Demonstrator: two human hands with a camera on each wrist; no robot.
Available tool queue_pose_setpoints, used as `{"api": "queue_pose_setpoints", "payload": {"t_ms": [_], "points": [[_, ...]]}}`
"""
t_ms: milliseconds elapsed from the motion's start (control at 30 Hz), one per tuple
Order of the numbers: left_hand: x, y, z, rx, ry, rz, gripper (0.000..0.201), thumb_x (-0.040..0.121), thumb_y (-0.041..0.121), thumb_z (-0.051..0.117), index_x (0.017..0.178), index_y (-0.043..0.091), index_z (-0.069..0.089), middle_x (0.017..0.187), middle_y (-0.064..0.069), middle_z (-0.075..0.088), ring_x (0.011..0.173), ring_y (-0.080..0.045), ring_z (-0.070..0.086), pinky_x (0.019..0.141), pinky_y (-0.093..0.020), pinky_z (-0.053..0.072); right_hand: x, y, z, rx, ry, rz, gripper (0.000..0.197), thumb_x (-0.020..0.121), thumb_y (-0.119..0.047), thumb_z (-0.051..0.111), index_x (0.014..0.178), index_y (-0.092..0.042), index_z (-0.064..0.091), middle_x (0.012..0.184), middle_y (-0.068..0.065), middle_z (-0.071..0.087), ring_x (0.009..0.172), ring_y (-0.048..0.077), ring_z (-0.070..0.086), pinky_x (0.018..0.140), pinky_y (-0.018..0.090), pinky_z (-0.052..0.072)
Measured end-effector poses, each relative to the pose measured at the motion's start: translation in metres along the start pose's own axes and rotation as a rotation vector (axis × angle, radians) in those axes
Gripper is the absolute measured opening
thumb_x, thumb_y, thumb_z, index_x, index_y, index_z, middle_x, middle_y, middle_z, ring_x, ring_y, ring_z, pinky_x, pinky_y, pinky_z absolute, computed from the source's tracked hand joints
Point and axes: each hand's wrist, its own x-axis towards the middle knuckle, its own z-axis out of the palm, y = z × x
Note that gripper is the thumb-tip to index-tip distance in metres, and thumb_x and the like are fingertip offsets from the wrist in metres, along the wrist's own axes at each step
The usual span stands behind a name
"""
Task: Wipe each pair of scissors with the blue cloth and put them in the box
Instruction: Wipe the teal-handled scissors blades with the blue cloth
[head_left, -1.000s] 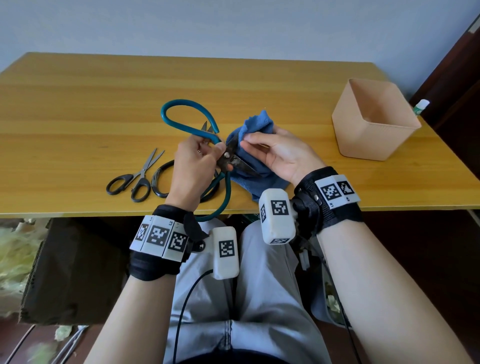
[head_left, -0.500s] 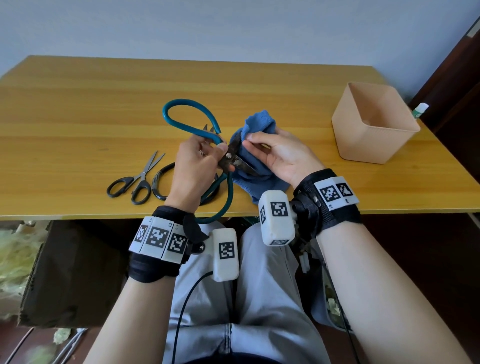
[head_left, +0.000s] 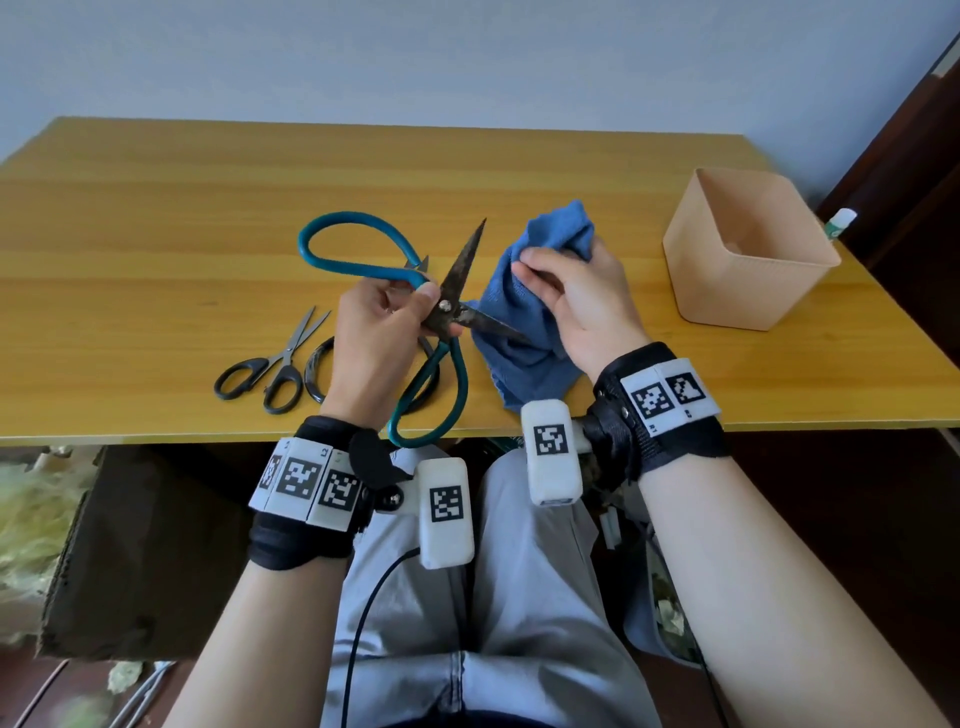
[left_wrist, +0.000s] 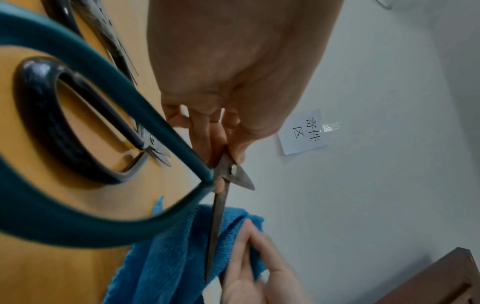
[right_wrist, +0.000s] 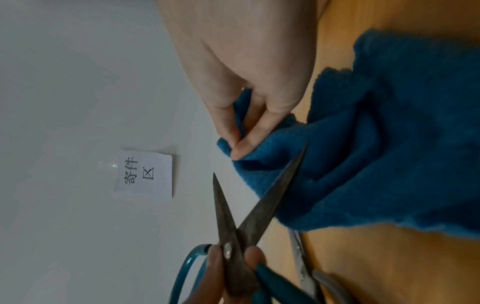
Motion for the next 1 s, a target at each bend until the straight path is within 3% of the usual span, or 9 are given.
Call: {"api": "queue_pose_setpoints", "payload": {"t_ms": [100,233,300,367,467,633,800,933,1000], "points": [[0.001,-0.002,0.001,0.007,0.06,-0.017,0.016,0.098,0.014,0.061,0.086,0.007,0.07,0.071,-0.004,0.073,0.069,-0.02,0.073,0.074,-0.034,0.059,-0.009,-0.001,0.005,-0.152,-0.136,-0.119,0.033,0.085,0.009,0.067,0.115,0.004,0.055,0.092,0.012,0.067,0.083,0.019,0.069,0.077,0.029,0.057],[0.0,0.001,0.007,-0.035,0.114,-0.096,0.011,0.095,0.011,0.065,0.092,0.002,0.071,0.08,-0.008,0.074,0.062,-0.01,0.072,0.054,-0.013,0.049,-0.017,-0.001,0.02,-0.589,-0.286,-0.28,0.028,0.082,-0.002,0.075,0.105,0.002,0.06,0.097,0.017,0.067,0.068,0.013,0.065,0.06,0.027,0.054],[0.002,0.004,0.008,-0.068,0.125,-0.123,0.013,0.093,0.009,0.066,0.096,-0.003,0.071,0.082,-0.013,0.074,0.06,-0.012,0.072,0.052,-0.013,0.048,-0.017,0.003,0.025,-0.856,-0.356,-0.366,0.019,0.079,-0.009,0.08,0.09,-0.006,0.065,0.09,0.016,0.069,0.059,0.017,0.061,0.055,0.032,0.053],[0.005,0.006,0.007,-0.072,0.145,-0.147,0.013,0.092,0.007,0.065,0.097,-0.003,0.071,0.08,-0.014,0.074,0.059,-0.014,0.072,0.052,-0.016,0.049,-0.019,0.006,0.028,-1.025,-0.43,-0.419,0.013,0.076,-0.008,0.08,0.084,-0.007,0.07,0.078,0.009,0.069,0.063,0.023,0.063,0.059,0.036,0.055],[0.006,0.004,0.003,-0.037,0.171,-0.173,0.013,0.091,0.009,0.066,0.098,0.0,0.073,0.077,-0.009,0.073,0.055,-0.008,0.069,0.05,-0.016,0.048,-0.018,-0.001,0.029,-1.168,-0.562,-0.356,0.011,0.075,0.004,0.075,0.082,-0.004,0.075,0.076,0.001,0.069,0.069,0.013,0.064,0.06,0.023,0.055],[0.003,0.002,0.006,-0.076,0.142,-0.203,0.012,0.091,0.006,0.063,0.097,-0.001,0.07,0.077,-0.014,0.074,0.057,-0.015,0.071,0.049,-0.018,0.049,-0.016,0.002,0.034,-1.148,-0.453,-0.517,0.034,0.068,0.016,0.062,0.082,-0.01,0.079,0.078,0.003,0.075,0.072,0.011,0.066,0.072,0.029,0.057],[0.004,-0.004,0.0,-0.09,0.181,-0.214,0.011,0.089,0.012,0.072,0.092,0.002,0.073,0.074,-0.009,0.073,0.059,-0.015,0.069,0.057,-0.023,0.054,-0.018,-0.001,0.031,-1.233,-0.597,-0.422,0.035,0.071,0.017,0.066,0.087,-0.012,0.081,0.081,-0.005,0.074,0.071,-0.007,0.061,0.065,0.005,0.047],[0.006,-0.001,0.0,-0.122,0.19,-0.206,0.006,0.09,0.009,0.069,0.085,0.006,0.07,0.072,-0.009,0.073,0.059,-0.018,0.07,0.055,-0.024,0.055,-0.02,0.007,0.036,-1.119,-0.507,-0.518,0.037,0.07,0.017,0.062,0.086,-0.01,0.081,0.083,-0.001,0.076,0.076,0.003,0.065,0.069,0.009,0.05],[0.007,-0.001,-0.003,-0.111,0.199,-0.191,0.006,0.09,0.01,0.07,0.085,0.006,0.07,0.073,-0.009,0.072,0.058,-0.016,0.069,0.058,-0.026,0.056,-0.02,0.007,0.035,-1.181,-0.574,-0.482,0.039,0.07,0.017,0.06,0.086,-0.012,0.081,0.084,-0.001,0.076,0.079,0.003,0.066,0.073,0.014,0.053]]}}
